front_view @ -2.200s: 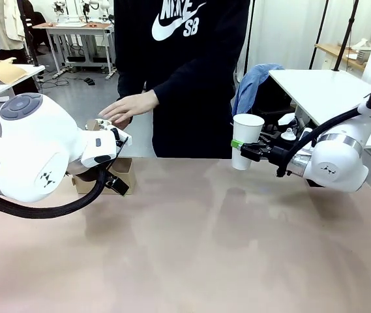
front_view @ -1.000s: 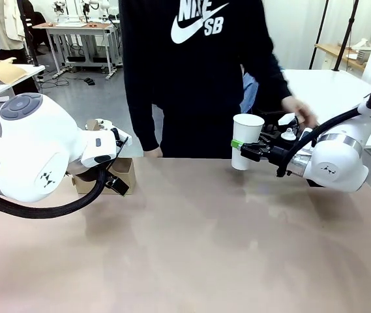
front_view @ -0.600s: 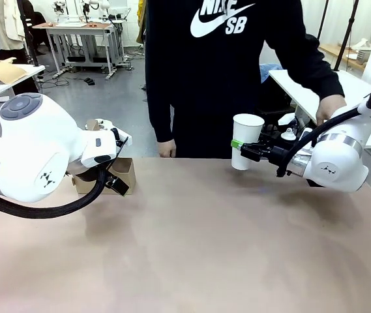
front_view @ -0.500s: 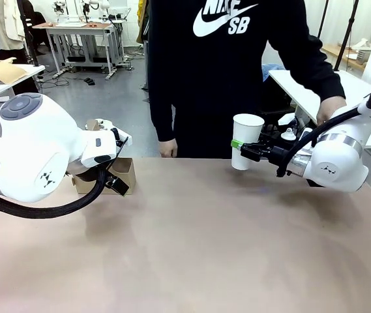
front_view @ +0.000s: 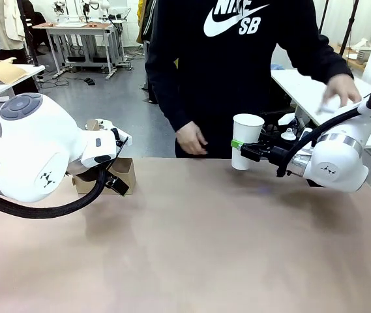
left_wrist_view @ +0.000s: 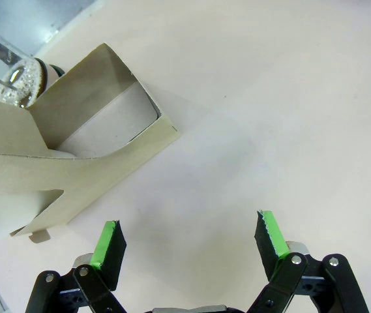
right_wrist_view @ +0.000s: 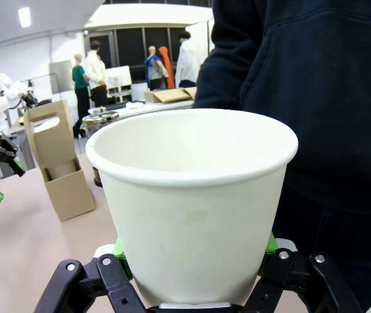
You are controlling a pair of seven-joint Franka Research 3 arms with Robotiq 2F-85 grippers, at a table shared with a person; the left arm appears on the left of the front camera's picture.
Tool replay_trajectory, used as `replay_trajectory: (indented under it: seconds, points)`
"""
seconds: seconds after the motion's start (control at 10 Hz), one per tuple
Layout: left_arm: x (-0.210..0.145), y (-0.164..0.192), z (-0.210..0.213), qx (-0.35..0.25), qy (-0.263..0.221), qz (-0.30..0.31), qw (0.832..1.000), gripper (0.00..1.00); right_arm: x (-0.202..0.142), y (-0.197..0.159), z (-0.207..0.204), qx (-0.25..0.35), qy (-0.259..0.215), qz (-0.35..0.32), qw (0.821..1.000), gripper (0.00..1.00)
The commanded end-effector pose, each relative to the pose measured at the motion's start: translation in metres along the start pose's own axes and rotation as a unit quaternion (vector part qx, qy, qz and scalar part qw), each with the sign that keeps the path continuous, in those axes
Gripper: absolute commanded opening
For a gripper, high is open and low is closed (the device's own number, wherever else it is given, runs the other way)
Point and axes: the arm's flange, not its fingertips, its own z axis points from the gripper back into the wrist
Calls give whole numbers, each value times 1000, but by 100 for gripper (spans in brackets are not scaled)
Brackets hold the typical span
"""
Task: Pour a drink into a cup and package it in a carrier.
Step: When a person places the Paper Cup Lid on the 600 ml Paper Cup , lift the 600 ml Paper Cup.
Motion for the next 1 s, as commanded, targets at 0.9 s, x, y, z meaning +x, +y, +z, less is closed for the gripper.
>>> replay_trajectory:
  seconds: [0.9]
  points:
    - [0, 1, 0, -1, 0, 1, 1000, 100, 5, 2, -1, 0, 0, -1, 1000, 81]
